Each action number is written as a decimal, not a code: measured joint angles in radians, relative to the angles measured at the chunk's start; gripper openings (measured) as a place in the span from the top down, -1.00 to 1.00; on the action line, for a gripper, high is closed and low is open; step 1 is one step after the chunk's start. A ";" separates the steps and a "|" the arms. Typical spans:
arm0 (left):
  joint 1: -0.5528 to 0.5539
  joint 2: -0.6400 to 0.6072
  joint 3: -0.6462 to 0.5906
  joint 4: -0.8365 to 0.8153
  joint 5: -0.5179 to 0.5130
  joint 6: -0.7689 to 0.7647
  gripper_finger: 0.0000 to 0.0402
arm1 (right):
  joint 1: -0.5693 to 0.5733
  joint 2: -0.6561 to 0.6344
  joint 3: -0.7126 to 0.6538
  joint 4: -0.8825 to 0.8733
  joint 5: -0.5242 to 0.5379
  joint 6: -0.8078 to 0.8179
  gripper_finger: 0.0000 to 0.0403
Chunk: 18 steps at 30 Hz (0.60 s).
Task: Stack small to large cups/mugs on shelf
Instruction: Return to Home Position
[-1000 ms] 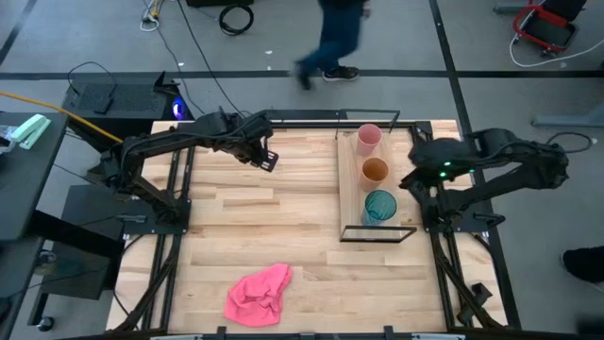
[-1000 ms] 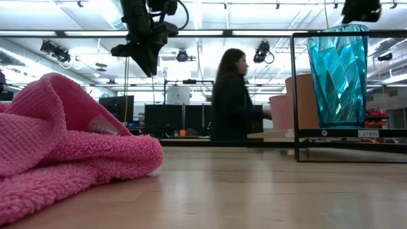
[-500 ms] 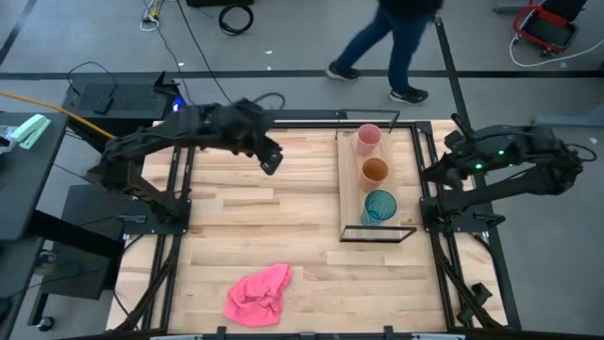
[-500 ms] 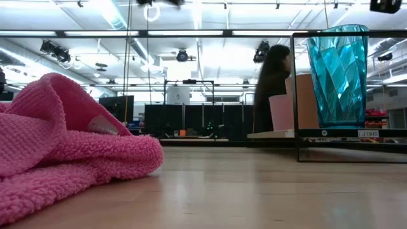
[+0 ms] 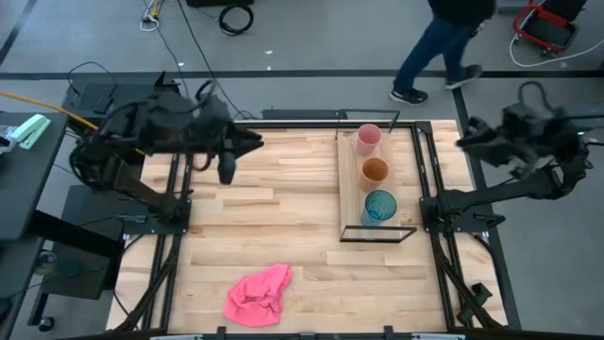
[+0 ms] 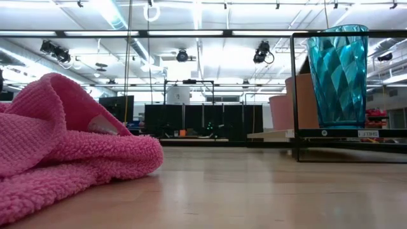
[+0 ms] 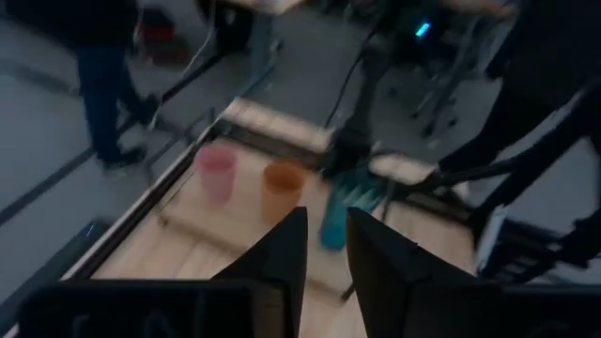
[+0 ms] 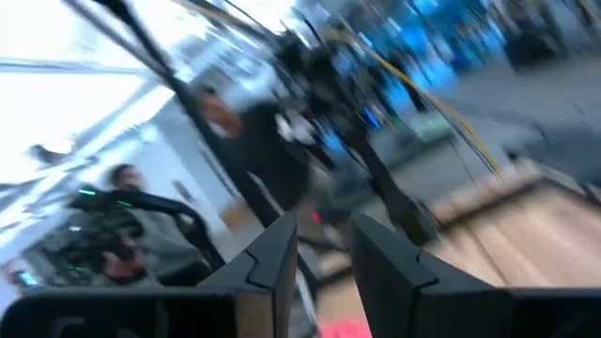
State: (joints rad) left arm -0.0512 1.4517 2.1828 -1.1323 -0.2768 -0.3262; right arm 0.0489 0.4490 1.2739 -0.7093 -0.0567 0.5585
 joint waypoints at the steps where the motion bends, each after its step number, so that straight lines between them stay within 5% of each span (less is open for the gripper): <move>1: -0.027 -0.016 -0.020 0.037 -0.019 0.007 0.57 | 0.000 -0.010 0.000 0.030 -0.015 -0.016 0.47; 8: -0.145 -0.130 -0.272 0.373 -0.068 0.074 0.59 | 0.000 -0.043 -0.004 0.121 -0.027 -0.079 0.47; 18: -0.153 -0.381 -0.753 0.826 -0.072 0.075 0.58 | 0.000 -0.046 -0.129 0.359 -0.115 -0.070 0.47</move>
State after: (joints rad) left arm -0.2039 1.0706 1.4296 -0.3066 -0.3489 -0.2516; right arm 0.0486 0.4030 1.1447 -0.3502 -0.1718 0.4887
